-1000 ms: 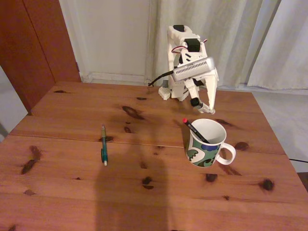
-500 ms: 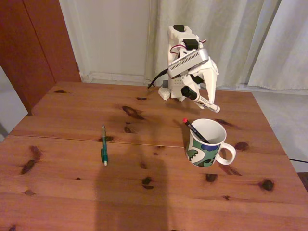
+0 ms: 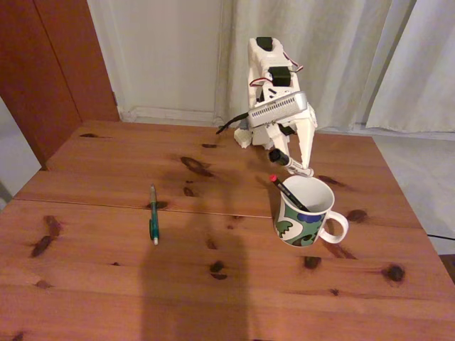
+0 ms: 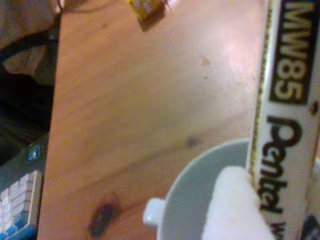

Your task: Clean up the desk and place the pens and markers into the cup

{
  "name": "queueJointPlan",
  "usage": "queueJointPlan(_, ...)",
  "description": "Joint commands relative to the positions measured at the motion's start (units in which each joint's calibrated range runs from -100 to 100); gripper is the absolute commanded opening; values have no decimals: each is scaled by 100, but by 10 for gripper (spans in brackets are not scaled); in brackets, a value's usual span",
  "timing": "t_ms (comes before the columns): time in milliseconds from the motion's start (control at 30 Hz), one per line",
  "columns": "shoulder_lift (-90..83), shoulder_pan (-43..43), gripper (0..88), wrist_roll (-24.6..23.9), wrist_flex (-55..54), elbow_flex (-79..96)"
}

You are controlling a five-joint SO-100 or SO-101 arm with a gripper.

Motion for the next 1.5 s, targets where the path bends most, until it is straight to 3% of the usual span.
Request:
queueJointPlan(0,-213,-36,7,98,-683,117)
queueJointPlan(367,-213,-4,7,218,-1982,965)
queueJointPlan(1467,697,125,8,213,-2017,902)
